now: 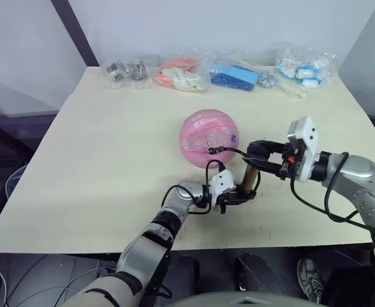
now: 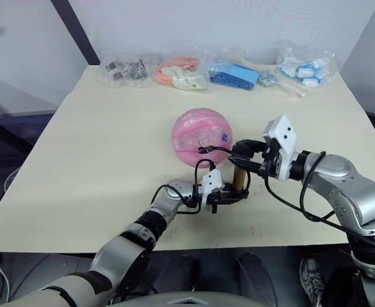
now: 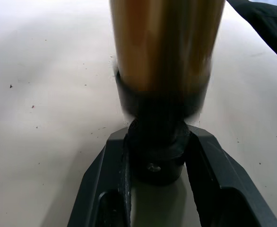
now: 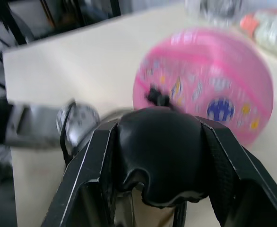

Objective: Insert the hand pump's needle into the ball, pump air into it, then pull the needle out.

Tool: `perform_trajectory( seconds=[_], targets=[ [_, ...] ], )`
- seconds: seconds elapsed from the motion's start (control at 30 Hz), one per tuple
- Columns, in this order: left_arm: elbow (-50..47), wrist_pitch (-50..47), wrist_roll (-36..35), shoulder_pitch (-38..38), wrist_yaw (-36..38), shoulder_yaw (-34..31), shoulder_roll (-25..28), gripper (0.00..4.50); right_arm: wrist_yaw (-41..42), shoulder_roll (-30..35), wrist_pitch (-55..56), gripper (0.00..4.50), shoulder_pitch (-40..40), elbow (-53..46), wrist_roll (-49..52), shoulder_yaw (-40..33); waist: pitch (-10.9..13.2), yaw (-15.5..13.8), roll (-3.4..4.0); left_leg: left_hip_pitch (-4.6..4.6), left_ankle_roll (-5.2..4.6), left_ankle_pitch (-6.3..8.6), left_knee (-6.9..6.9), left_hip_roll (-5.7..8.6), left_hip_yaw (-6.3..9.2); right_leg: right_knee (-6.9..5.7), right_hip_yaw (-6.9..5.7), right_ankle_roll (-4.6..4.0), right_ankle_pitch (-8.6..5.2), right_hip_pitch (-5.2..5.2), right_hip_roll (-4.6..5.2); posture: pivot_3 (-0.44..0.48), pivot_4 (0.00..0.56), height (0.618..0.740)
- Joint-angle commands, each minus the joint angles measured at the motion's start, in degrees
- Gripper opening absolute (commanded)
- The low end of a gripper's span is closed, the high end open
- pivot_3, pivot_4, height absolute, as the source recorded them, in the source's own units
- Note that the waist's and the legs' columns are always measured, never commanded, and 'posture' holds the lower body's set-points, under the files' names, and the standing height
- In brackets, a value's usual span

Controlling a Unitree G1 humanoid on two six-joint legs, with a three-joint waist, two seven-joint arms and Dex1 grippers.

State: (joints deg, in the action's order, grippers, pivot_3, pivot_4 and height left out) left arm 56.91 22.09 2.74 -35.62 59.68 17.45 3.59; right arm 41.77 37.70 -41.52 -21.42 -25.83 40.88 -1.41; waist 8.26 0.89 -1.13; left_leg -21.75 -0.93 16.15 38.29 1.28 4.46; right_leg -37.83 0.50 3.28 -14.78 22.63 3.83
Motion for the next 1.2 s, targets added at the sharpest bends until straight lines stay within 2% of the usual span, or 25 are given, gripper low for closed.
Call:
perform_trajectory(
  seconds=[0.03,0.3,0.9,1.03,1.2],
  targets=[
    [3.58,-1.78,2.44,2.47,0.9,1.37,1.17,1.13,-0.65,-0.41,0.86,1.96,-3.61,-1.95,4.61,-6.66,0.0,-0.04,-0.01,-0.01,0.0,0.0,0.0,0.0,0.01,0.0,-0.01,0.0,0.0,0.0,0.0,0.0,0.15,0.74],
    [3.65,-1.72,2.63,2.66,1.04,1.67,0.96,1.13,-1.7,-1.81,1.8,1.96,-5.65,-1.82,9.41,-11.34,0.01,-0.01,0.0,-0.01,0.0,0.0,0.0,0.0,0.0,0.0,0.0,0.0,0.0,0.01,0.0,0.0,0.15,0.74],
    [3.88,-1.48,2.98,3.07,1.27,1.96,1.32,1.13,-4.98,-1.04,0.94,1.96,-13.78,0.86,13.78,-14.62,0.11,-0.05,0.11,-0.05,0.0,0.0,0.0,0.01,-0.01,-0.02,0.01,0.0,0.0,0.06,0.03,0.0,0.15,0.74],
    [3.95,-1.36,3.04,3.08,1.28,2.01,1.25,1.13,-3.95,0.22,-0.21,1.96,-12.0,0.21,13.32,-13.56,0.15,-0.05,0.17,-0.07,0.0,0.0,0.0,0.02,-0.01,-0.02,0.01,0.0,0.0,0.07,0.04,0.0,0.15,0.74],
    [3.98,-1.34,3.0,3.07,1.24,1.99,1.23,1.13,-2.22,1.9,0.18,1.96,-4.93,-1.82,8.25,-8.63,0.12,-0.08,0.14,-0.04,0.0,0.0,0.0,0.02,0.0,0.0,-0.01,0.0,0.0,0.04,0.04,0.0,0.15,0.74]
  ],
)
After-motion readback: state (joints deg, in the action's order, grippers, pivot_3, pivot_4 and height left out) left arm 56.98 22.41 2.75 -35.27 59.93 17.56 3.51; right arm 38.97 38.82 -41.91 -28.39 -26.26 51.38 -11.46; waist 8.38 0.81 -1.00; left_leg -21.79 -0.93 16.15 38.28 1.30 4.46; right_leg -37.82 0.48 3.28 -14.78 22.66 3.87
